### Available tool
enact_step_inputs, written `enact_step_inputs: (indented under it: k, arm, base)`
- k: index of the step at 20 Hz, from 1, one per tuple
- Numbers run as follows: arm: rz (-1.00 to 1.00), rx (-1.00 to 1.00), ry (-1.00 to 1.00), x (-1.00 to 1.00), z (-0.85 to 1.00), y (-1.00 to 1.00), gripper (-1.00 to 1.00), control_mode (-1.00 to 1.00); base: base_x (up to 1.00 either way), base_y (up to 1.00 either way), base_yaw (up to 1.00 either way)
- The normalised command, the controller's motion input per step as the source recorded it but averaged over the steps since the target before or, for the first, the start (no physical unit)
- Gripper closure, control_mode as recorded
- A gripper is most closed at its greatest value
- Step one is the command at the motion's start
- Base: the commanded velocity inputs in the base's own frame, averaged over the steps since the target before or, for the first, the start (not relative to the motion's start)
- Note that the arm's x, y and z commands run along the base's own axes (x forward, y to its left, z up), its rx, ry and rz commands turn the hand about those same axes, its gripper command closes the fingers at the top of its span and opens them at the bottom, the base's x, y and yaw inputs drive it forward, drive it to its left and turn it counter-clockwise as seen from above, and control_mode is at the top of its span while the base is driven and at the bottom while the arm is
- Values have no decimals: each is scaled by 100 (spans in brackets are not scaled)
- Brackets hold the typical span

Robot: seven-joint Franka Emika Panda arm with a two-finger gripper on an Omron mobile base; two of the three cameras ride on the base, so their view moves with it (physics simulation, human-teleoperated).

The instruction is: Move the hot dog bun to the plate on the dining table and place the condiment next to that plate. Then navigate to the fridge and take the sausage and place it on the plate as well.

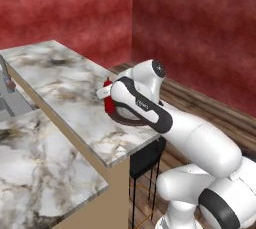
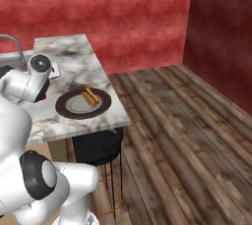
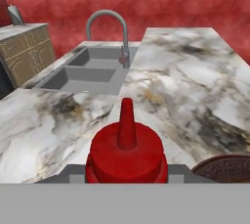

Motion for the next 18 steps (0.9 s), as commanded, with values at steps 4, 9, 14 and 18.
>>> enact_step_inputs:
  k: [4,9,14,18]
  arm:
    - [5,3,-6,24,-21,0,100,-100]
    - [5,1,-8,15,-27,0,100,-100]
    - [7,2,-9,10,-21,0,100,-100]
    - [5,1,-6,11,-20,0,100,-100]
  base:
    - [0,0,0]
    - [0,0,0]
    - [0,0,0]
    - [0,0,0]
